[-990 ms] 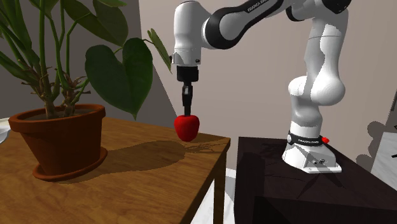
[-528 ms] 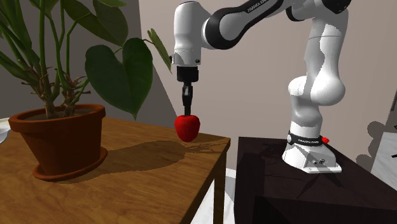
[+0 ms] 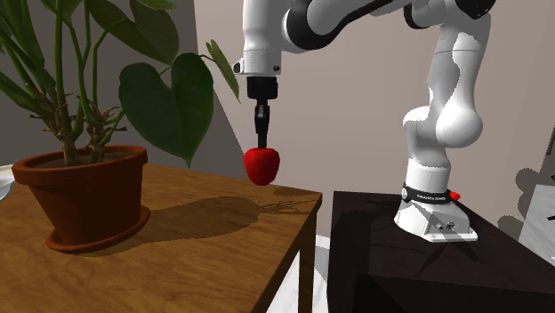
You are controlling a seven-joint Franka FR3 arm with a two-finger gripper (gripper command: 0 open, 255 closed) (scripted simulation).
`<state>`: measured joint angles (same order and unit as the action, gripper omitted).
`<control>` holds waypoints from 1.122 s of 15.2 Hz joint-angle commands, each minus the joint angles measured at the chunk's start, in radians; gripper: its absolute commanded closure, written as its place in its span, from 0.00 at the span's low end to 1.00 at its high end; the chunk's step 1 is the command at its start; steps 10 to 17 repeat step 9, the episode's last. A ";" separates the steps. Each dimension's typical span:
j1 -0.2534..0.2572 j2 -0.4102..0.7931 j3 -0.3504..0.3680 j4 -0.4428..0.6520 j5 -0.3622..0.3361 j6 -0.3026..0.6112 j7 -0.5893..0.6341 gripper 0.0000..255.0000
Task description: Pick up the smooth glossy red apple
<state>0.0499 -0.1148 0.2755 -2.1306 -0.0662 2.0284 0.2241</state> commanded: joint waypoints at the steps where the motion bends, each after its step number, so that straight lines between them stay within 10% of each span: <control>1: 0.000 -0.006 -0.001 0.022 0.003 -0.028 -0.004 1.00; 17: 0.000 -0.024 -0.003 0.088 0.009 -0.110 -0.014 1.00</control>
